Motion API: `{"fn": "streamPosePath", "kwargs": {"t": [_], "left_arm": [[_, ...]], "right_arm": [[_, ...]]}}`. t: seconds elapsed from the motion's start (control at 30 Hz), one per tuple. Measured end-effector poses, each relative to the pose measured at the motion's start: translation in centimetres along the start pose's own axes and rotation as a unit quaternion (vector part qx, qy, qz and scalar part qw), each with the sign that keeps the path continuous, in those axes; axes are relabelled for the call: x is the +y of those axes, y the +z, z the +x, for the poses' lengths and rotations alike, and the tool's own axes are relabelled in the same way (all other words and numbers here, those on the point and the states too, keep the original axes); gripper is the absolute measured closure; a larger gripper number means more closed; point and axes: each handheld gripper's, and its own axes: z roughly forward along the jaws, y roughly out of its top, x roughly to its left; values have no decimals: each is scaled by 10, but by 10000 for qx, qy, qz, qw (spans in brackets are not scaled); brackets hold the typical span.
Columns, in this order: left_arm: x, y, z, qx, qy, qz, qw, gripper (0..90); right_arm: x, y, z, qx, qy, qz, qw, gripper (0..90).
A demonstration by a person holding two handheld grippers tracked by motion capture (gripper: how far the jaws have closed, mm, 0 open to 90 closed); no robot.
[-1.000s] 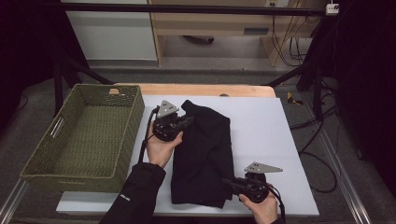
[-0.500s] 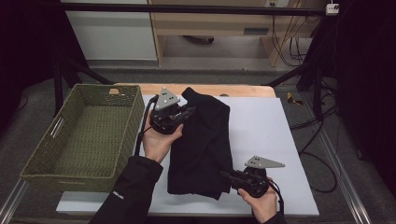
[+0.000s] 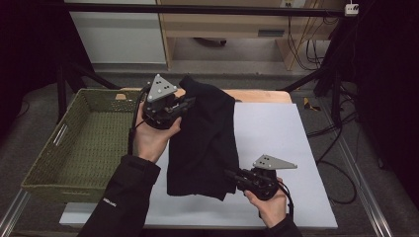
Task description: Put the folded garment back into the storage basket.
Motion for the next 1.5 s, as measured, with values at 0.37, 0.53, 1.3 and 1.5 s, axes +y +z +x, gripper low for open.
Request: {"fn": "streamPosePath", "kwargs": {"t": [0.37, 0.53, 1.3, 1.5], "left_arm": [[15, -17, 15, 90, 67, 119, 9999, 821], [21, -28, 24, 161, 117, 154, 9997, 820], [35, -79, 86, 570, 50, 200, 9982, 820], [37, -88, 101, 715, 73, 230, 9971, 820]], "right_arm": [[13, 17, 13, 140, -89, -193, 9997, 749], [20, 25, 21, 244, -114, -261, 9993, 748], [51, 78, 62, 645, -300, -543, 9960, 748], [57, 94, 74, 705, -313, -620, 9951, 747]]}}
